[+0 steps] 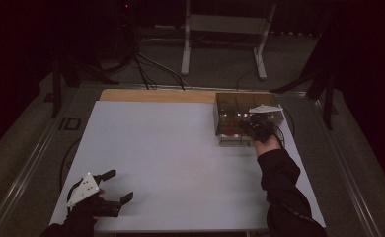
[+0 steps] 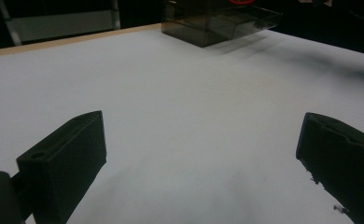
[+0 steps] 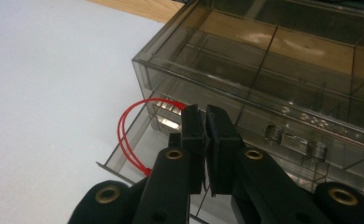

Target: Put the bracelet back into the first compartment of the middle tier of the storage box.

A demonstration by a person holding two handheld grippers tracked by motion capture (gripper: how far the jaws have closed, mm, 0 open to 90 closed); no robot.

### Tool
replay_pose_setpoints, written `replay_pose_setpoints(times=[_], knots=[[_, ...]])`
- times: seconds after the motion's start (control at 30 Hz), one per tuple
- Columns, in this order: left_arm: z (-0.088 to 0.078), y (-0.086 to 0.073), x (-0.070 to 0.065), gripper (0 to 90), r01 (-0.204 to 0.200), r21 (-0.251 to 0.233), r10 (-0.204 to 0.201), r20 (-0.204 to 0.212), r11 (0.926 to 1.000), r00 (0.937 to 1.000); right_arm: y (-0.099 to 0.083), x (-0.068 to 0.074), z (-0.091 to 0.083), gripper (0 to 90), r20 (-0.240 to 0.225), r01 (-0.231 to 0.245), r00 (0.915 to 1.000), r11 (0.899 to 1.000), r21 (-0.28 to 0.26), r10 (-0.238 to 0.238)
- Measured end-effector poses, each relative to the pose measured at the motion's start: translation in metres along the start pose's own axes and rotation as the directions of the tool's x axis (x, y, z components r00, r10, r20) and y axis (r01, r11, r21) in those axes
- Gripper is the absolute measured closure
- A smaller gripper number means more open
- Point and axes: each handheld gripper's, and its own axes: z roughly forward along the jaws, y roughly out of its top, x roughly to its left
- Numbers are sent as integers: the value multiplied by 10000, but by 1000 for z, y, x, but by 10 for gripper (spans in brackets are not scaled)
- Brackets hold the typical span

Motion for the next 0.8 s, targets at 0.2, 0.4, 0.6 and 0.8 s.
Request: replay_pose_setpoints(times=[0.2,0.4,0.6,0.8], knots=[[0,0,0,33,-35,-10,35,-10,10000,10000,-3,1,9,876,100,-6,9999,9999,142,4],[0,0,0,33,12,7,-12,22,10000,10000,-4,5,15,874,389,155,9991,9993,348,-168],[0,0,0,33,17,13,-17,4,10000,10000,-5,7,20,871,415,245,9988,9986,476,-265],[0,-2,1,33,109,9,-109,1,9999,9999,-5,7,26,772,316,267,9991,9972,694,-290]])
